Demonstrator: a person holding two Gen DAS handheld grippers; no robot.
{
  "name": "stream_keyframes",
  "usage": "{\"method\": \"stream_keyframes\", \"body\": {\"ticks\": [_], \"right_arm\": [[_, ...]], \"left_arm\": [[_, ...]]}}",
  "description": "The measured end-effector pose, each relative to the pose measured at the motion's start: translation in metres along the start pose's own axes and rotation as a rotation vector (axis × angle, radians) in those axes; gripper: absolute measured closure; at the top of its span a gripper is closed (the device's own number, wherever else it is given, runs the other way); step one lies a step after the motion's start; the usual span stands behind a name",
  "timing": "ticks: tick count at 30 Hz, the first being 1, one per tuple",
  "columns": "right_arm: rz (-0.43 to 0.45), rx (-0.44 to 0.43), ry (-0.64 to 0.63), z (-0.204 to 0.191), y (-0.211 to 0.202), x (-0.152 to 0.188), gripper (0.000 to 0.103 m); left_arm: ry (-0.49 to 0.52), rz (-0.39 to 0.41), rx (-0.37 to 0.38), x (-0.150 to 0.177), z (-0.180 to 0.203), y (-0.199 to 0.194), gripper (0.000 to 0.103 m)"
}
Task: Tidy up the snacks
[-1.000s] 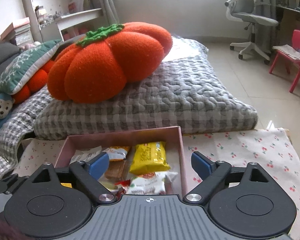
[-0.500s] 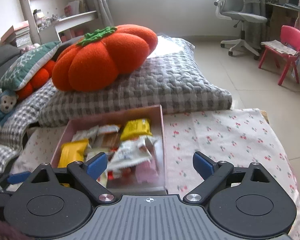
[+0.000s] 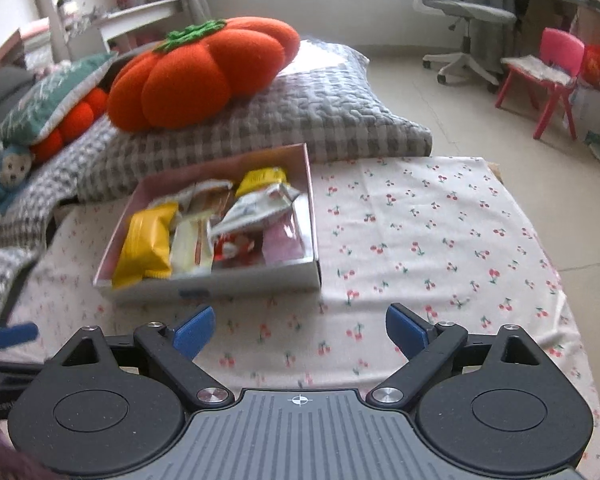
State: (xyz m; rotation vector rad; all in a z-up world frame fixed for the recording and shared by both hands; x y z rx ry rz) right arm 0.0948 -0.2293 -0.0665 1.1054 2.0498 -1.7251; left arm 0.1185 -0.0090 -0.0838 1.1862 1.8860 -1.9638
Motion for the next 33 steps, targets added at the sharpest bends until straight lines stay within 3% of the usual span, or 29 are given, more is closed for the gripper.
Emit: {"method": "stream_keyframes", "body": {"ticks": [17,33], "right_arm": [[-0.012,-0.005,-0.146,-0.027,-0.043,0.063,0.008],[-0.007,0.019,-0.181,-0.033,-0.039,0.073,0.008]], "left_arm": [[-0.044,-0.040,-0.051,0.037,0.017,-0.034,0.000],[-0.092,-0.036,-0.119,0.040,0.014,-0.039,0.000]]}}
Point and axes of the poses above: each gripper's, at about its wrist camera, not at the fingertips, and y roughly the way its jaws point, z to its right, x to its underside, the point moved 6 cm from there along y, roughly the way its jaws point, and after that the axes turned 10 degrees about y, right-handed, at the moved point
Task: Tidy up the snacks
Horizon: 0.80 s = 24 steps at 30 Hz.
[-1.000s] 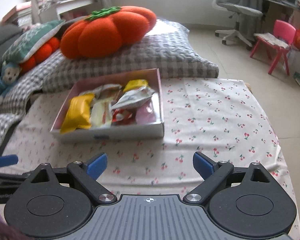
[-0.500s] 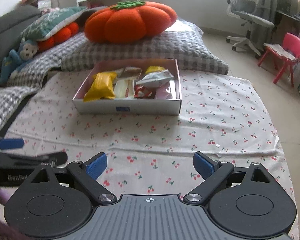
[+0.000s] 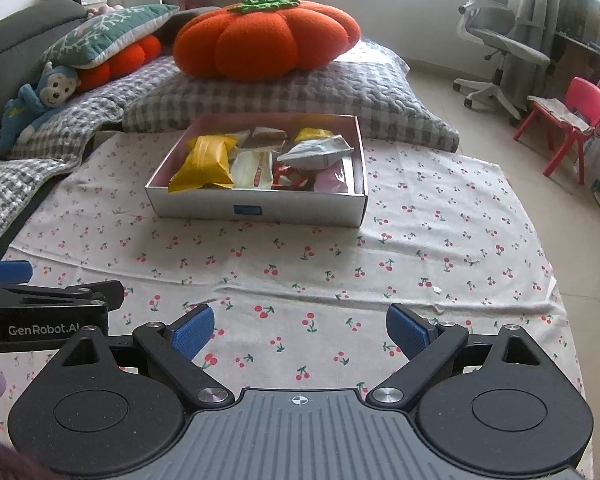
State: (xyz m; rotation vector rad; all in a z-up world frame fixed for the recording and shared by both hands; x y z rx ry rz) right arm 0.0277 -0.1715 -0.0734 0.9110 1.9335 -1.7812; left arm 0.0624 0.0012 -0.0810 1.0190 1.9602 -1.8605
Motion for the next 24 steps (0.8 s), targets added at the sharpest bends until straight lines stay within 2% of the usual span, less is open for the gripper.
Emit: {"method": "stream_keyframes", "body": {"ticks": [24], "right_arm": [[-0.014,-0.003,0.012,0.0012,0.0016,0.0028,0.008]], "left_arm": [[0.012,0.002,0.000,0.0003,0.0064,-0.0019,0.000]]}}
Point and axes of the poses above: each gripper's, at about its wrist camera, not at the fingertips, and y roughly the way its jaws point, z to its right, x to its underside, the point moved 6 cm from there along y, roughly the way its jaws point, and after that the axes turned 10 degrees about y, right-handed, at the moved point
